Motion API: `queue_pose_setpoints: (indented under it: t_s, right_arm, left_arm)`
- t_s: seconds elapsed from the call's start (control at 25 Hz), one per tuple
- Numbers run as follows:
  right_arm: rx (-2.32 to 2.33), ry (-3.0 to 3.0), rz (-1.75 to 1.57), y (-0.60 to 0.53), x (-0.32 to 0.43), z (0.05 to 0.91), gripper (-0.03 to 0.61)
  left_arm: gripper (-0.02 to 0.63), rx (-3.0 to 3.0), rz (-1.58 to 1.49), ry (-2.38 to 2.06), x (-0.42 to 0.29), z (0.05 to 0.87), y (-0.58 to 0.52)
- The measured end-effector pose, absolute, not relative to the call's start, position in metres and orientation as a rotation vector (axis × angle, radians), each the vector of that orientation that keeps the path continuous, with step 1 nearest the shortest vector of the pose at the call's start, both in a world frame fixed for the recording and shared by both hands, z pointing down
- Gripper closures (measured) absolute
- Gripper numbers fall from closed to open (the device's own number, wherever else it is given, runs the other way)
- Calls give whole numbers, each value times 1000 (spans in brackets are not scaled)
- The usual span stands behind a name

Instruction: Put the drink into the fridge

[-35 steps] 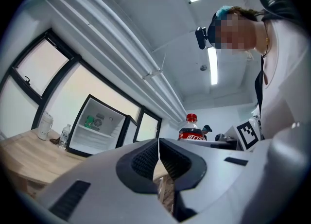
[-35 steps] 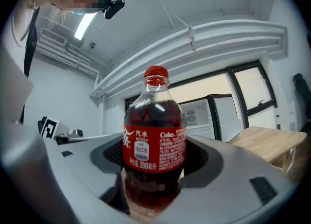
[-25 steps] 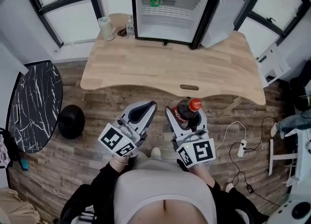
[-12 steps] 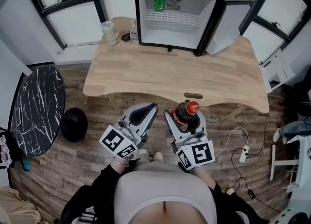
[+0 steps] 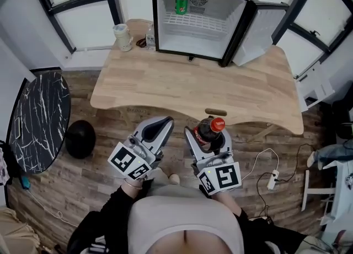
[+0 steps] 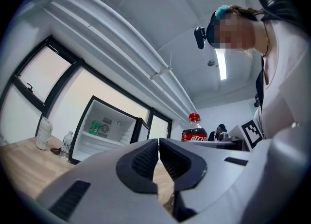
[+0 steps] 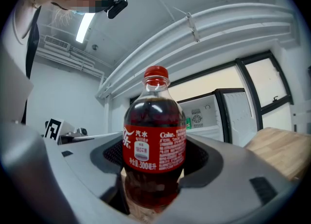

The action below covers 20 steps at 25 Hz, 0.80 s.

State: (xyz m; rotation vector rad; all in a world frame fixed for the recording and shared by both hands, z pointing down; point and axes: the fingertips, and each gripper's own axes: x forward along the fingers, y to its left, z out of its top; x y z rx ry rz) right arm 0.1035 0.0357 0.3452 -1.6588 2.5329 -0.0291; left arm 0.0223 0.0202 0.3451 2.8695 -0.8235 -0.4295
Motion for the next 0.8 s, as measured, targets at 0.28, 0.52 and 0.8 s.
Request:
queue_pose_setpoints:
  t_s: [0.28,0.52,0.8]
  right_arm:
    - [-1607,2585,-100,19,95,359,253]
    - [-1609,2583,-76,-18,92,358,253]
    - [-1654,2556,-48,-92,94,357,253]
  left_arm:
    - [603,2854,-411,-880,19,352,8]
    - [603,2860,-441,-855,19,354,-29]
    - [603,2907,-448,-803,23,349,-106]
